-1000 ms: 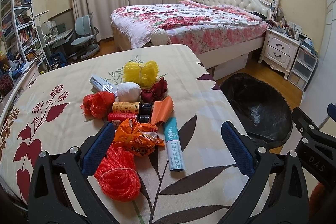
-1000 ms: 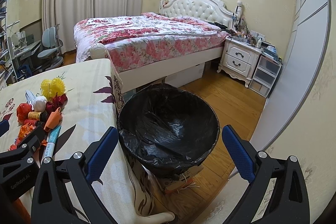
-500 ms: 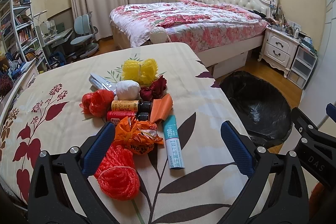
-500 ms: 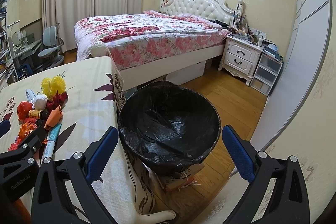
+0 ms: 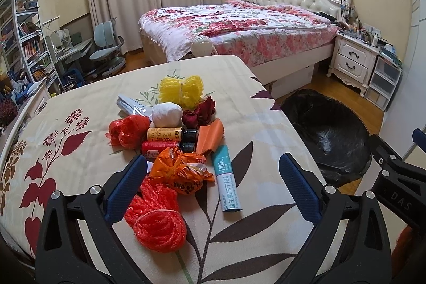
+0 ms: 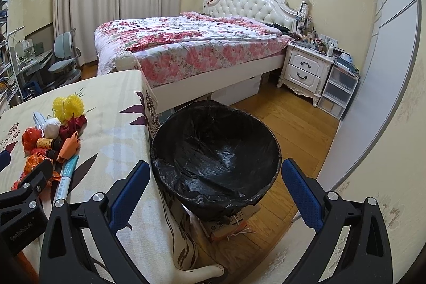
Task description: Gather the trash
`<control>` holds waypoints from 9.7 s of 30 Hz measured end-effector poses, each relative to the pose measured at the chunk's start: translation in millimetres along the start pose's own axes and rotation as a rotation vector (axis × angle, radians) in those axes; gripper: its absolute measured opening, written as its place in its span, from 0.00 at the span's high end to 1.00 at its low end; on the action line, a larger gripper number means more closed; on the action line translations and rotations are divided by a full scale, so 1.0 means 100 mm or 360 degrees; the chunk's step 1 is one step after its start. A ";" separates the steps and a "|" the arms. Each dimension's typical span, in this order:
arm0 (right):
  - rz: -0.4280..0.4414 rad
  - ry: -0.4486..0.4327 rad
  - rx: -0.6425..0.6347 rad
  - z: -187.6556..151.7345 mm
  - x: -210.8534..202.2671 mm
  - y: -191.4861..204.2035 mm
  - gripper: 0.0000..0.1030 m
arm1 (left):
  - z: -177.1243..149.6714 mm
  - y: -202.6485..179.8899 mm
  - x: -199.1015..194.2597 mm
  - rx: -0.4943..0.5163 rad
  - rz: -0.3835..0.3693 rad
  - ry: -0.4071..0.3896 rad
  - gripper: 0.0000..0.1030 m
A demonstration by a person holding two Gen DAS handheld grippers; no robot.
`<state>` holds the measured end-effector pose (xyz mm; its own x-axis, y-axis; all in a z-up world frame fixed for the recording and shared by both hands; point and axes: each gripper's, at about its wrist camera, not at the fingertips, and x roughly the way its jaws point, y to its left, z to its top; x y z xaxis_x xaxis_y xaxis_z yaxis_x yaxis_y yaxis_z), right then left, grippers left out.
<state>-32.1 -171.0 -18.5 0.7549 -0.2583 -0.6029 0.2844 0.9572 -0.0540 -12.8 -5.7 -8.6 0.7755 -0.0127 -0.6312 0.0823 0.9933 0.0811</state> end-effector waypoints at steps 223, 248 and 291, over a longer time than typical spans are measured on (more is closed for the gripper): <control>0.0370 0.0185 -0.0131 -0.19 0.20 0.76 0.31 | -0.22 0.98 0.35 -0.0120 0.0153 0.0186 0.14; 0.0452 0.0196 -0.0207 -0.22 0.17 1.03 0.31 | -0.27 1.05 0.50 -0.0128 -0.0068 0.0292 0.48; 0.0550 0.0204 -0.0258 -0.12 0.10 1.10 0.82 | -0.26 1.07 0.23 -0.0210 -0.0026 0.0167 0.48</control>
<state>-0.1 -67.2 -39.9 0.7072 0.0913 -0.7011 -0.0781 0.9956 0.0508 -2.9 103.4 -34.5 0.7045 -0.0239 -0.7093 0.0063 0.9996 -0.0275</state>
